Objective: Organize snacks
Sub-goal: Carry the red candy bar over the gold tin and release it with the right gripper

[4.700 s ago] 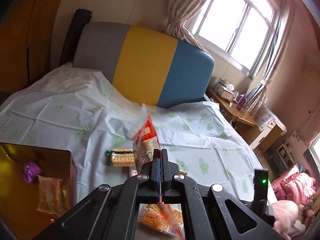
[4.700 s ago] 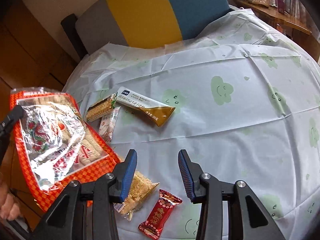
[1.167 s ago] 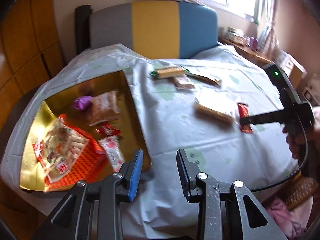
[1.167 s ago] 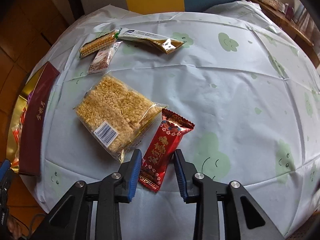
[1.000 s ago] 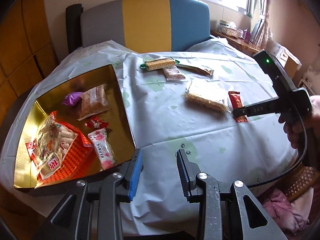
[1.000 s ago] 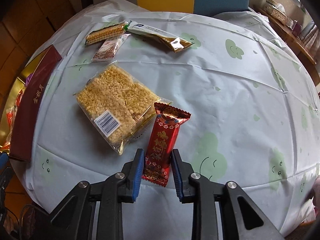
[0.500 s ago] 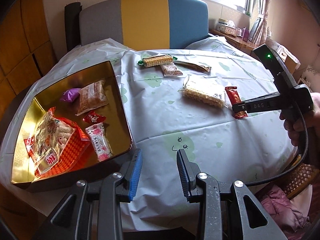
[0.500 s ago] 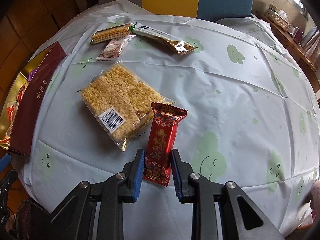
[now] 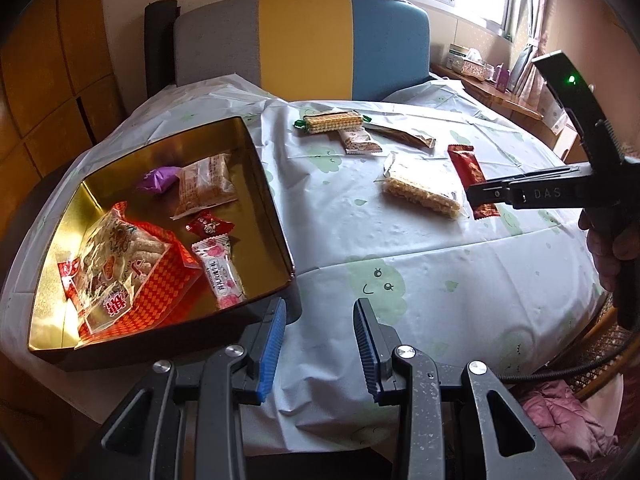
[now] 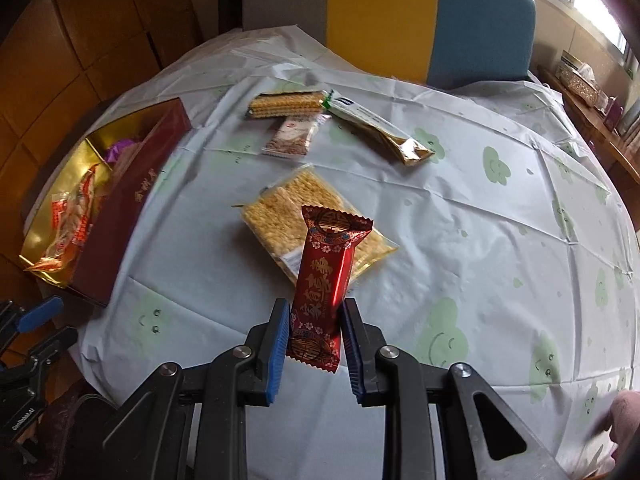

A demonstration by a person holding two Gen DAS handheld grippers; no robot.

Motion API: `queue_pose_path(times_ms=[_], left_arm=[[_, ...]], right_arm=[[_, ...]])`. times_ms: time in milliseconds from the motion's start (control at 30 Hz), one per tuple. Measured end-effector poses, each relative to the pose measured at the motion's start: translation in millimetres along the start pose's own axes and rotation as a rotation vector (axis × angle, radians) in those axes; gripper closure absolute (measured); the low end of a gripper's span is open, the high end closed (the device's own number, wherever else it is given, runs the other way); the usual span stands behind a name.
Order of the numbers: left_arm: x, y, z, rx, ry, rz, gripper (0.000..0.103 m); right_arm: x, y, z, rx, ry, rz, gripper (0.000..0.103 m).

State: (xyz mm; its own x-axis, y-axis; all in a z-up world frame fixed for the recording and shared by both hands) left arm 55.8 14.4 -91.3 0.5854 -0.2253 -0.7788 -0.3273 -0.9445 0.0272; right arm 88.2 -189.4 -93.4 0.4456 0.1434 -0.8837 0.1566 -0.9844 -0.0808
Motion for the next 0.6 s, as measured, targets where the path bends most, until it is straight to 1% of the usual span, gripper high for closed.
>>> queue_pose_path(times_ms=[133, 433, 533, 600], left_arm=[[-3.0, -6.5, 1.6, -0.011, 0.003, -0.01, 0.067], [-9.7, -27.6, 5.9, -0.056, 0.004, -0.043, 0.067], [-13.6, -44.3, 8.0, -0.094, 0.006, -0.062, 0.067], [-16.3, -61.5, 9.3, -0.142, 0.005, -0.072, 0.067]], right_arm=[[-3.7, -30.2, -12.3, -0.045, 0.02, -0.072, 0.077], [-10.5, -113.0, -42.3, -0.174, 0.053, -0.266, 0.077], [-13.8, -140.1, -49.1, -0.212, 0.06, -0.327, 0.077], [-16.4, -158.3, -52.3, -0.239, 0.061, -0.367, 0.077]])
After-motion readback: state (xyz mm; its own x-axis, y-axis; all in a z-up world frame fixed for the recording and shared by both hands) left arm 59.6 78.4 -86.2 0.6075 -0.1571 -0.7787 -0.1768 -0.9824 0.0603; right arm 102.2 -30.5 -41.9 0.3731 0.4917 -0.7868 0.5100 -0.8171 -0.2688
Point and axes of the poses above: each gripper's, at about its wrist camera, not at the fingertips, and x roughly the way its jaws point, y to its right, z to its underside, the point moved 10 cm from there along x, roughly the way its jaws point
